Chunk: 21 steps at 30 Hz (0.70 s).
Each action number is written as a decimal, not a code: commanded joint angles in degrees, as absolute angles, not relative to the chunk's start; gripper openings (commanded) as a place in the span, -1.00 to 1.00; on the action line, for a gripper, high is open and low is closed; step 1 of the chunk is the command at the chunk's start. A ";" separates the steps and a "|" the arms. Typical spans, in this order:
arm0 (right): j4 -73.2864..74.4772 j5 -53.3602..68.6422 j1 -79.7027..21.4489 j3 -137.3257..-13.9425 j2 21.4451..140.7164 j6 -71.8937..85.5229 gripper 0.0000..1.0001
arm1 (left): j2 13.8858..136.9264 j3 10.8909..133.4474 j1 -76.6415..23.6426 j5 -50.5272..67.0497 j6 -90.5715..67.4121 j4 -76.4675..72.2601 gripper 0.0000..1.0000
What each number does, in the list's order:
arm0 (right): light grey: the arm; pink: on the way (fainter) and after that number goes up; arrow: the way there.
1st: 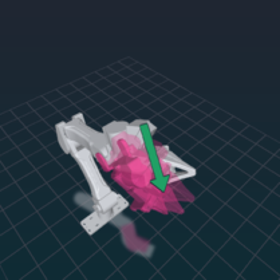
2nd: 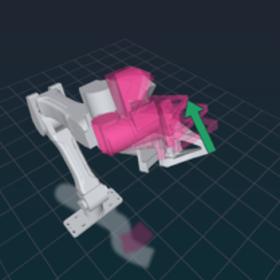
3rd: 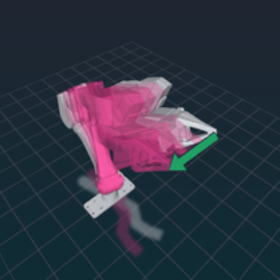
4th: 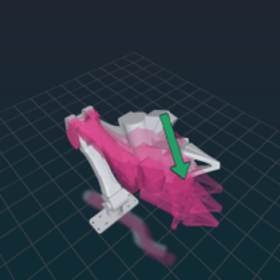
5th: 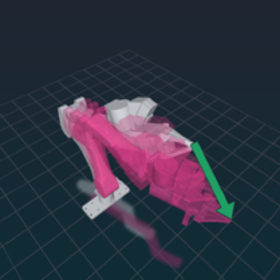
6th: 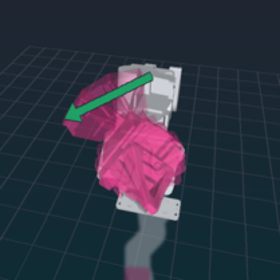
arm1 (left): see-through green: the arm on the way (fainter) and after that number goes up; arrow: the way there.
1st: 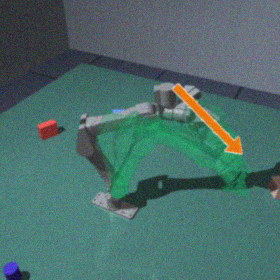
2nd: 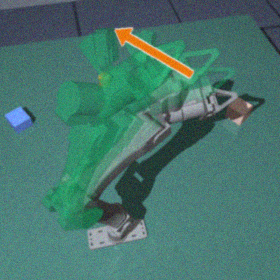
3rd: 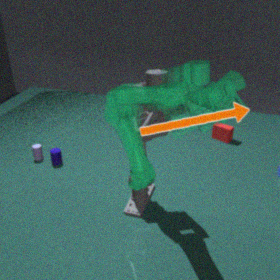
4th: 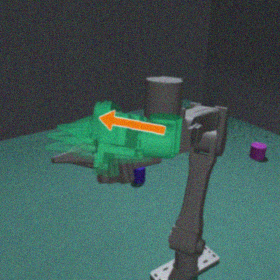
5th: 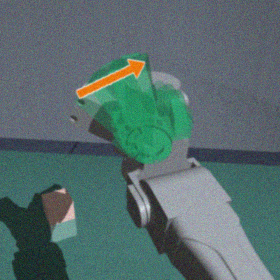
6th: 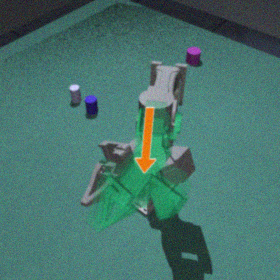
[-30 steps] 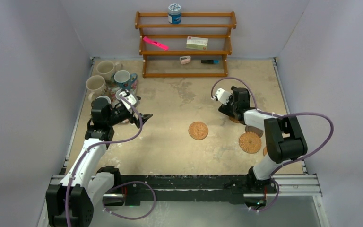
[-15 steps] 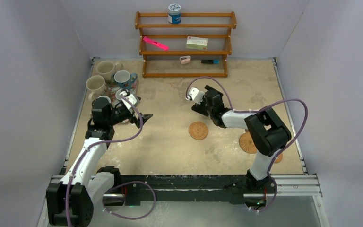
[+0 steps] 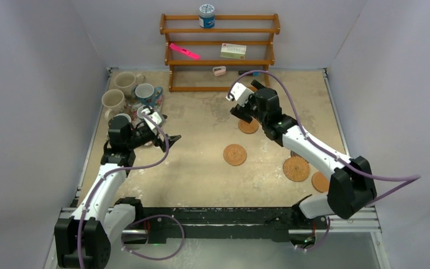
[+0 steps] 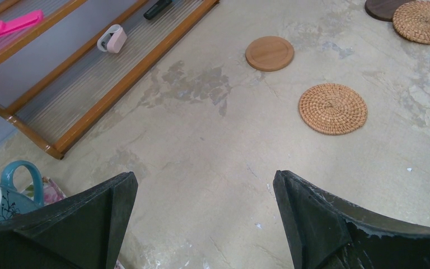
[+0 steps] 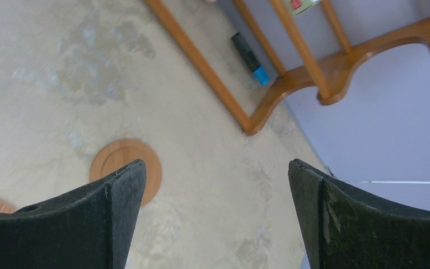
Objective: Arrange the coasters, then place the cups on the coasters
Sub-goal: Move the coaster to the center of the board.
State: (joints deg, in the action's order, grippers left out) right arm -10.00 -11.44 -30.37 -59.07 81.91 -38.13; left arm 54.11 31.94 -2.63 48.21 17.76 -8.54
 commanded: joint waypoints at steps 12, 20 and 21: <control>17.98 -9.33 -39.43 -64.91 93.93 -43.66 0.98 | 53.54 32.08 -2.46 51.72 17.56 -10.59 1.00; 15.98 -8.03 -43.46 -62.58 99.85 -43.11 0.98 | 53.80 32.08 -2.48 52.43 17.57 -10.75 1.00; 16.18 -7.23 -44.01 -62.58 100.26 -42.68 0.98 | 53.71 32.04 -2.46 52.33 17.58 -10.72 1.00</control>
State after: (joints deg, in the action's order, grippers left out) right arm 16.05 -8.12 -42.37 -63.05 99.20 -42.94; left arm 53.87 31.94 -2.63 50.41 17.58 -8.75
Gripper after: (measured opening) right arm 0.987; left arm 0.998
